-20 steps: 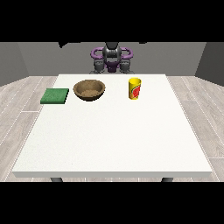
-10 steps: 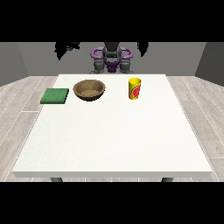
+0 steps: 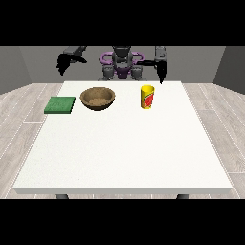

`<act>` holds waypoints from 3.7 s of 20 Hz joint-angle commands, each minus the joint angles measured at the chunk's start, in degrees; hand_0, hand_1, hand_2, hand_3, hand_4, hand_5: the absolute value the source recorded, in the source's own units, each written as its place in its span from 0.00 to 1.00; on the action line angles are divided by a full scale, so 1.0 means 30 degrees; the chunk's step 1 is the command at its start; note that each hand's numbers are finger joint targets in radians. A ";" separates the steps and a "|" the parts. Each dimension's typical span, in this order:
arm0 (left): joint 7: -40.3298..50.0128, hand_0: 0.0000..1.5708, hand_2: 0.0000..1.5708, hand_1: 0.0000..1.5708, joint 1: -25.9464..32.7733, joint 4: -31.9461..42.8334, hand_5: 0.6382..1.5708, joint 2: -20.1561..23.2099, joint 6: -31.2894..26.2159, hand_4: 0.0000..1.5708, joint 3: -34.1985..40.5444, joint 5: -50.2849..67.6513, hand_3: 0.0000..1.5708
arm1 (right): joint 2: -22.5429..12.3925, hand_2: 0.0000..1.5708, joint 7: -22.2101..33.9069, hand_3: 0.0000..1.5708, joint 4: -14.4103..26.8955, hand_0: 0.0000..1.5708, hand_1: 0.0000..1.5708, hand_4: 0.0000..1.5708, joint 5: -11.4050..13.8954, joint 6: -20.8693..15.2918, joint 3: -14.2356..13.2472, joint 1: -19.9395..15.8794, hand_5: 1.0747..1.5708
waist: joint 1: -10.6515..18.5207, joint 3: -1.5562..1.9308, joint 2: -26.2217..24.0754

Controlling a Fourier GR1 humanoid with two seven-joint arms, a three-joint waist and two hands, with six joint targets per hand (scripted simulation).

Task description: Pick the cup and pour the ball into the bowl, then pick the bowl and place it on the pad

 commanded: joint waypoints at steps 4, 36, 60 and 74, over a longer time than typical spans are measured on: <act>-0.5367 0.00 0.00 0.00 0.0222 0.5379 0.91 -0.0819 -0.0261 0.00 0.0751 -0.0146 0.00 | -0.0454 0.00 -0.0117 0.00 0.0459 0.00 0.00 0.12 -0.0514 0.0733 -0.0225 -0.0535 1.00 | -0.0368 -0.0007 -0.0026; 0.2313 0.85 1.00 0.85 -0.8171 1.4586 0.98 -0.1573 1.1400 0.73 -0.5571 -1.4475 1.00 | -0.4006 0.00 0.3082 0.15 0.6039 0.00 0.00 0.19 -0.3321 0.3464 -0.2680 -0.2266 0.99 | -0.1394 0.0126 -0.5353; 1.3682 0.32 1.00 0.32 -1.2832 1.5784 0.95 -0.1319 0.5047 0.34 -1.2034 -2.5916 0.94 | -0.4789 0.00 0.1375 0.26 0.8676 0.00 0.00 0.27 -0.3686 0.4412 -0.3826 -0.2079 1.00 | 0.0031 0.0012 -0.4991; 1.2101 0.00 0.95 0.00 -1.3087 1.5660 1.00 -0.1603 0.0532 0.62 -1.4323 -2.9171 1.00 | -0.3160 0.00 0.1257 0.19 0.7812 0.00 0.00 0.30 -0.3714 0.3628 -0.2797 -0.2749 1.00 | -0.0817 0.0024 -0.4218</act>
